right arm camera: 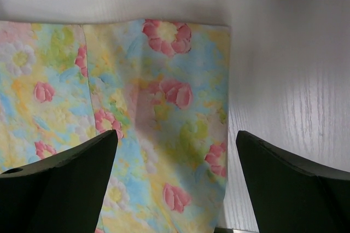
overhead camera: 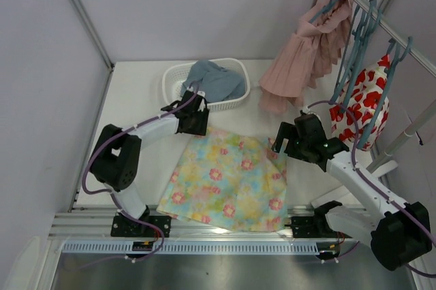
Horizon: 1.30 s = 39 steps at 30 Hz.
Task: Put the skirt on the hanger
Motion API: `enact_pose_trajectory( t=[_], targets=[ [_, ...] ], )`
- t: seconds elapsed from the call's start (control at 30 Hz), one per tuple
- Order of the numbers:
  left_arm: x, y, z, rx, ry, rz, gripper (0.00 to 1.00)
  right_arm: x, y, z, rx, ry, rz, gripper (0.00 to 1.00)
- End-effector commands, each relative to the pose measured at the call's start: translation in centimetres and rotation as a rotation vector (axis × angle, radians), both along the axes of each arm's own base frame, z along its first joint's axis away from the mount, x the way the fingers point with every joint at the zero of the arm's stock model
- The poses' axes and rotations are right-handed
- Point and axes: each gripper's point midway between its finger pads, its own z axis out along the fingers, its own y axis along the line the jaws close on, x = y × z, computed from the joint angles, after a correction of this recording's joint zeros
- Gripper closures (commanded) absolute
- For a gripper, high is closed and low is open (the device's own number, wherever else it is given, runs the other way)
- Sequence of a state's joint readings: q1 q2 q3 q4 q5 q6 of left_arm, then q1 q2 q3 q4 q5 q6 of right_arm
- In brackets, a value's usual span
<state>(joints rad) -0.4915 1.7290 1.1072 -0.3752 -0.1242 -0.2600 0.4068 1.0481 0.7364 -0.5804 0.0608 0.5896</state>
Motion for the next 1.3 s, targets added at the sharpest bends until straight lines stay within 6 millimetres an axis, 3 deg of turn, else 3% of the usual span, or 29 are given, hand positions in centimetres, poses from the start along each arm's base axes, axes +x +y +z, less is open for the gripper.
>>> enact_pose_trajectory(
  t=[0.0, 0.33, 0.6, 0.8, 0.93, 1.13, 1.27],
  targets=[
    [2.4, -1.4, 2.0, -0.038, -0.086, -0.011, 0.36, 1.7, 0.5, 0.7, 0.022, -0.073, 0.023, 0.02],
    [3.3, -1.7, 0.0, -0.024, -0.06, 0.013, 0.4, 3.9, 0.5, 0.0, 0.041, -0.102, -0.014, 0.04],
    [3.9, -2.7, -0.1, -0.13, -0.104, 0.063, 0.42, 4.6, 0.2, -0.6, 0.031, -0.116, -0.042, 0.04],
    [4.2, -1.9, -1.2, -0.135, -0.075, 0.111, 0.46, 4.5, -0.2, -1.5, 0.028, -0.102, -0.065, 0.04],
    [3.9, -1.7, -1.6, -0.18, -0.067, 0.127, 0.6, 4.8, -0.5, -1.8, 0.016, -0.107, -0.082, 0.04],
    [3.6, -1.4, -1.3, -0.209, -0.088, 0.127, 0.99, 5.9, -0.6, -2.8, 0.015, -0.11, -0.121, 0.04],
    [3.5, -1.0, -0.8, -0.226, -0.099, 0.134, 1.0, 6.5, -0.9, -4.2, -0.002, -0.105, -0.147, 0.08]
  ],
)
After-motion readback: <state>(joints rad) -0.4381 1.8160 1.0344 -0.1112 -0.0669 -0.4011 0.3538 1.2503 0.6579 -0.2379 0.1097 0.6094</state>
